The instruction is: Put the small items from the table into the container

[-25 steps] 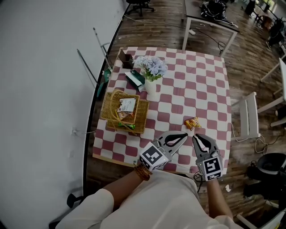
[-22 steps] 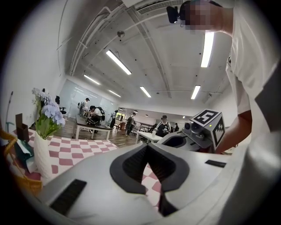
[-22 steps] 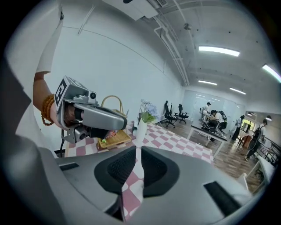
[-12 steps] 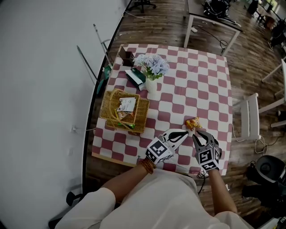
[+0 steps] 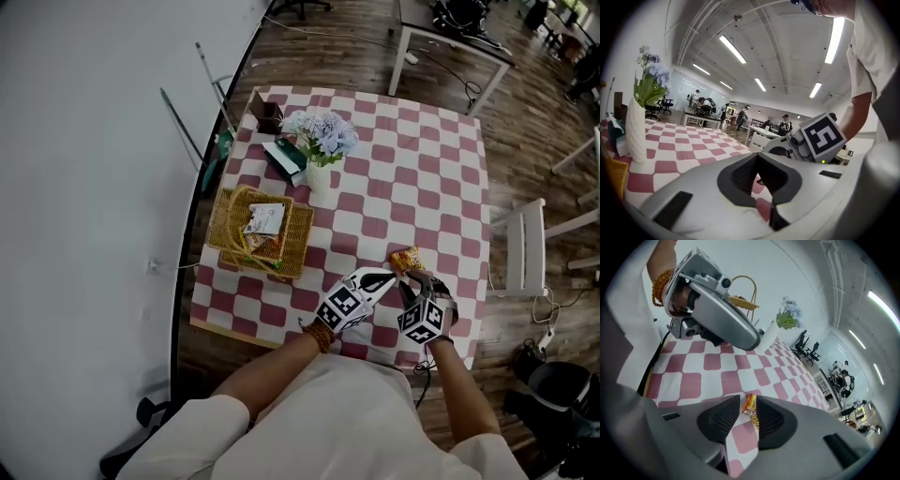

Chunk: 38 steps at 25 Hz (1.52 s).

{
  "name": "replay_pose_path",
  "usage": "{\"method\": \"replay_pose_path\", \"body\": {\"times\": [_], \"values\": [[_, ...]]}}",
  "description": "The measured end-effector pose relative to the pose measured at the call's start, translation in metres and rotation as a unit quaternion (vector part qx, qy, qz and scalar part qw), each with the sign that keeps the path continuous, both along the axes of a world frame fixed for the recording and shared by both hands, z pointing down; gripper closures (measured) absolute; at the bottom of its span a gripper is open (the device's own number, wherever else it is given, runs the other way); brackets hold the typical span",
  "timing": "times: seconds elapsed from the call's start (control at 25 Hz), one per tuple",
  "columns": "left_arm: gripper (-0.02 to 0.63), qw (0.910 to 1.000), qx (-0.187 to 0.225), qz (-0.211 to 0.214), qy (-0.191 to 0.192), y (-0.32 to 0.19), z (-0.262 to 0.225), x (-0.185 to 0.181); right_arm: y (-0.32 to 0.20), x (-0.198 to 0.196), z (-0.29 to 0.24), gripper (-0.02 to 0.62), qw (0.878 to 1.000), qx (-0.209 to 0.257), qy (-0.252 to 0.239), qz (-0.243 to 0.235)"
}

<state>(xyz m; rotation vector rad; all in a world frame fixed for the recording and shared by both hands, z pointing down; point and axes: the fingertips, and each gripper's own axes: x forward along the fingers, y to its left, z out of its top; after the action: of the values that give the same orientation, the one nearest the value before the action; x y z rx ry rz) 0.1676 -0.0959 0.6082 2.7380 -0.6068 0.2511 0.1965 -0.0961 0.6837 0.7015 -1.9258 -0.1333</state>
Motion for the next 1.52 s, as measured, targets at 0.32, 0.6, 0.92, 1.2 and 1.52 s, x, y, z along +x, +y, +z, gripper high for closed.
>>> {"method": "replay_pose_path", "body": {"times": [0.32, 0.6, 0.92, 1.2, 1.52], "values": [[0.583, 0.9991, -0.031, -0.007, -0.027, -0.012, 0.042, 0.003, -0.007, 0.002, 0.045, 0.465, 0.994, 0.0, 0.092, -0.058], [0.583, 0.9978, -0.049, -0.011, -0.042, -0.022, 0.067, 0.009, -0.01, 0.011, 0.078, 0.465, 0.984, 0.0, 0.153, -0.092], [0.583, 0.997, -0.058, -0.014, -0.049, -0.023, 0.072, 0.006, -0.009, 0.017, 0.094, 0.466, 0.973, 0.005, 0.199, -0.117], [0.583, 0.9973, -0.056, -0.017, -0.043, -0.022, 0.067, 0.003, -0.016, 0.017, 0.085, 0.525, 0.976, 0.024, 0.188, -0.103], [0.583, 0.9978, -0.05, -0.027, -0.036, -0.023, 0.057, -0.005, -0.023, 0.019, 0.063, 0.572, 0.988, 0.042, 0.135, -0.055]]}}
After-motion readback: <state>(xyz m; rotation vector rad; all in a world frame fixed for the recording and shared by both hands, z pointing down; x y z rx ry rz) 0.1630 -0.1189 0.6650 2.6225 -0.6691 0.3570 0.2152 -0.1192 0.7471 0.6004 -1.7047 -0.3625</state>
